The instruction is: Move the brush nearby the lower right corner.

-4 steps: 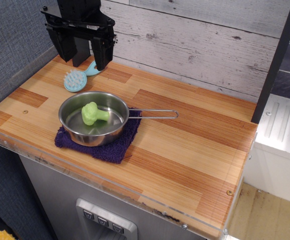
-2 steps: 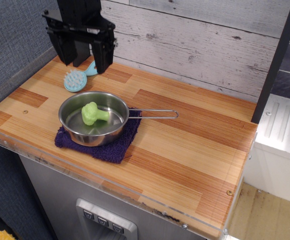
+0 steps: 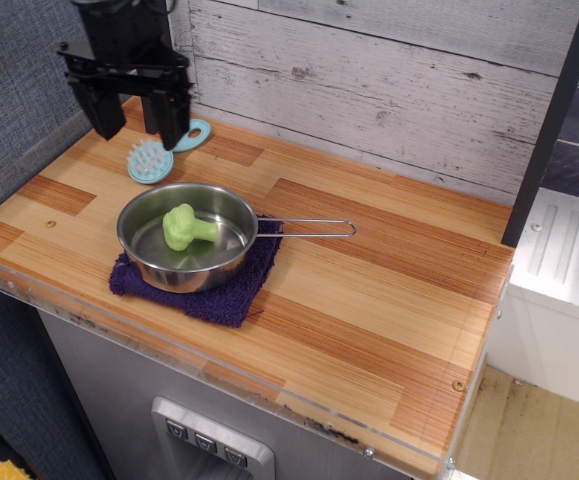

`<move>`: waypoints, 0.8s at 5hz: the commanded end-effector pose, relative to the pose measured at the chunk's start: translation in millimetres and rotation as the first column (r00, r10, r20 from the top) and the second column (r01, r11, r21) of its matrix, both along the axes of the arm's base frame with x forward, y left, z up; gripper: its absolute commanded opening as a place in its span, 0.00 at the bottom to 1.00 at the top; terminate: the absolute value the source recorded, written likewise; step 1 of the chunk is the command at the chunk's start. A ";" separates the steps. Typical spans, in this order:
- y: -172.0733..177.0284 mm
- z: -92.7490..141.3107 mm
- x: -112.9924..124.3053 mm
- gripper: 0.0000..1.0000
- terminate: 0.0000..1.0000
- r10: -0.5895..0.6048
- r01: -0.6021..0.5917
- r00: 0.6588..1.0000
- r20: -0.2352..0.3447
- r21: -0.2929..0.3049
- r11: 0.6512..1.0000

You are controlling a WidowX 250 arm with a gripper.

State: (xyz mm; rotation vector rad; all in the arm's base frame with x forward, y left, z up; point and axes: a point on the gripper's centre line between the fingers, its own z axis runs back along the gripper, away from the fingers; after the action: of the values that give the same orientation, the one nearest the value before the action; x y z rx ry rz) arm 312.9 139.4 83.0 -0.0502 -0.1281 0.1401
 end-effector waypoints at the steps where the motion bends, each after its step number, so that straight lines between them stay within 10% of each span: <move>1: 25.8 -14.0 39.0 1.00 0.00 -0.007 0.000 0.997 0.080 0.088 0.996; 4: 19.6 -47.0 59.3 1.00 0.00 0.009 -0.014 0.998 0.055 0.086 0.996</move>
State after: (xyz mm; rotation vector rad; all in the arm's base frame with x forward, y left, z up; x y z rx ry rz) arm 364.5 156.3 19.0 0.0142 -0.1421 0.1515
